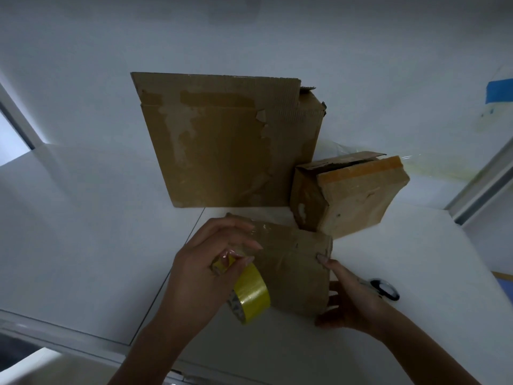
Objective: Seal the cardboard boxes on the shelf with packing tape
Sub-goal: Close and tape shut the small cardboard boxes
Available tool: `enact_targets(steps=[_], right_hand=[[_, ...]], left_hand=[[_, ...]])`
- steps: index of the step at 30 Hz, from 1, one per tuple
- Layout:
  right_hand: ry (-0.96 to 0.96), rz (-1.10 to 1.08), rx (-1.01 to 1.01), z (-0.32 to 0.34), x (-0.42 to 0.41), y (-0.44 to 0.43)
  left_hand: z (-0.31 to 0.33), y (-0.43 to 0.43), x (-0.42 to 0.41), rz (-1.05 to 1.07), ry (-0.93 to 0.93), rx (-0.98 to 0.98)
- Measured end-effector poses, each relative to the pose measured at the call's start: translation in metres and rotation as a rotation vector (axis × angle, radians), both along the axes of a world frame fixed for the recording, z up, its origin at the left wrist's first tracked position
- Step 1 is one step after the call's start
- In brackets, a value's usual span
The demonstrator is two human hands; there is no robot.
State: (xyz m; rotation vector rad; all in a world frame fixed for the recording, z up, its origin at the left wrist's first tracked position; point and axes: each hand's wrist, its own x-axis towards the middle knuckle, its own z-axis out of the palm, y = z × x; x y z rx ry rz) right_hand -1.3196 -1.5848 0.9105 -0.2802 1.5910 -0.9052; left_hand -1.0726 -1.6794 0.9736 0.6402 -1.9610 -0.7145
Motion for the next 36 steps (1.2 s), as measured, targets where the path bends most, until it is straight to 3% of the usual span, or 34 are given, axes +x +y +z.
enact_targets(steps=[4,6,8,10,13,15,18,20,23,26,32,34,36], right_hand=[[0.247,0.164,0.133,0.014,-0.001,0.001],[0.521,0.217,0.165,0.019,-0.002,0.003],[0.895,0.193,0.011,0.016,-0.004,0.006],[1.090,0.129,-0.266,0.012,-0.002,0.011],[0.965,0.224,-0.672,0.015,0.007,0.018],[0.855,0.370,-0.749,0.016,0.017,0.020],[0.991,0.418,-0.730,0.004,0.034,0.011],[0.860,0.326,-0.722,0.002,0.047,0.004],[0.510,0.124,-0.770,0.013,0.059,-0.004],[0.369,-0.105,-0.795,0.024,0.064,-0.009],[-0.584,-0.358,-0.845,0.029,0.046,-0.032],[-0.708,-0.420,-0.858,0.032,0.041,-0.039],[-0.677,-0.481,-0.822,0.032,0.039,-0.045]], left_hand=[[0.009,0.006,-0.002,-0.070,0.017,0.079],[0.013,0.008,-0.006,-0.080,0.008,0.049],[0.019,0.010,-0.012,-0.087,0.005,0.025],[0.025,0.011,-0.019,-0.085,-0.017,-0.028],[0.033,0.009,-0.031,-0.022,-0.043,-0.095],[0.038,0.007,-0.040,-0.002,-0.006,-0.073],[0.044,0.004,-0.057,-0.050,0.081,-0.018],[0.046,0.004,-0.069,-0.080,0.092,-0.026],[0.048,0.008,-0.085,-0.064,0.088,-0.112],[0.050,0.011,-0.095,-0.030,0.120,-0.149],[0.036,0.008,-0.106,0.119,0.166,-0.144],[0.029,0.007,-0.108,0.167,0.185,-0.119],[0.025,0.007,-0.109,0.215,0.222,-0.096]])
